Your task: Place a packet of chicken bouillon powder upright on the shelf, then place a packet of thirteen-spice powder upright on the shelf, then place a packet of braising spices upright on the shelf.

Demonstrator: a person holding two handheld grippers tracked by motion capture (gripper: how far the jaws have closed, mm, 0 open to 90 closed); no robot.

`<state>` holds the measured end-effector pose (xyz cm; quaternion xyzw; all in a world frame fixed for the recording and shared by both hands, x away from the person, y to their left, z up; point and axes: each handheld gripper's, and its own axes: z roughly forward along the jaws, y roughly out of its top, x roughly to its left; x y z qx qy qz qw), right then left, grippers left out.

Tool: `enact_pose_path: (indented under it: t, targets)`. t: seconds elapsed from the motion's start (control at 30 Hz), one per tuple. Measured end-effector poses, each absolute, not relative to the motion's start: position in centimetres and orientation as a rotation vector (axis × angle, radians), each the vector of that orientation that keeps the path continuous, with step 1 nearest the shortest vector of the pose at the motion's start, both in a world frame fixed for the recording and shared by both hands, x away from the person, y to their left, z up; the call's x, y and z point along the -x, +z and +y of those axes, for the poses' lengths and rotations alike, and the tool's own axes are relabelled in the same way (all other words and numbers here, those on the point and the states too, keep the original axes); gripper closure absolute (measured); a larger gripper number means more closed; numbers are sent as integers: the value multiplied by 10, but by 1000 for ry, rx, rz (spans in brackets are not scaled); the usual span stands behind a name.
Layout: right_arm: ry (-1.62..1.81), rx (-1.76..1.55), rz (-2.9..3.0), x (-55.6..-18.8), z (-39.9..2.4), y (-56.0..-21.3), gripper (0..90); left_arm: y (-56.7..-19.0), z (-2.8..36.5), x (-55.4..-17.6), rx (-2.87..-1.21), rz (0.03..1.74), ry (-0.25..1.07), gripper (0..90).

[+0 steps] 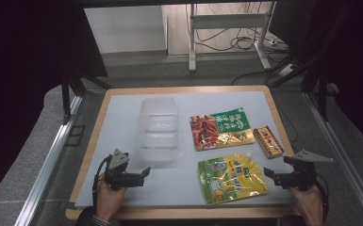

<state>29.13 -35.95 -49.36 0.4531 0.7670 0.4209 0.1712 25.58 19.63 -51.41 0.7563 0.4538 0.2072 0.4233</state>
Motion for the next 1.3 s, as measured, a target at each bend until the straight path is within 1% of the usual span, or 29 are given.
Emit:
enact_pose_path:
  t: [0.1,0.3,0.47,0.6,0.73,0.83,0.87,1.03,1.13,1.2,1.27,1.3]
  targets:
    - [1195,-1277,2179,-291,-359,-494,0,-512,197,-254,-1886,1121,515,0]
    - [1174,-1260,2204,-291,-356,-494,0,-506,194,-247,-1897,1087,565,0]
    - [1181,-1267,2201,-290,-355,-493,0,-508,193,-245,-1920,1083,544,0]
    - [1178,-1271,2213,-290,-354,-493,0,-508,190,-243,-1947,1070,553,0]
    - [1174,-1262,2213,-290,-354,-493,0,-507,188,-241,-1944,1037,501,0]
    - [1166,-1258,2212,-290,-354,-493,0,-507,185,-240,-1950,1026,493,0]
    - [1170,-1255,2208,-290,-354,-493,0,-506,184,-239,-1955,1019,493,20]
    - [1161,-1250,2210,-290,-353,-493,0,-504,176,-236,-1979,955,471,59]
    - [1154,-1248,2211,-290,-353,-493,0,-502,167,-233,-2006,914,487,99]
    - [1152,-1247,2213,-290,-353,-493,0,-502,162,-232,-2018,893,481,107]
    - [1152,-1242,2212,-290,-352,-493,0,-502,158,-231,-2039,881,462,156]
    - [1152,-1242,2212,-290,-352,-493,0,-502,155,-231,-2045,875,453,156]
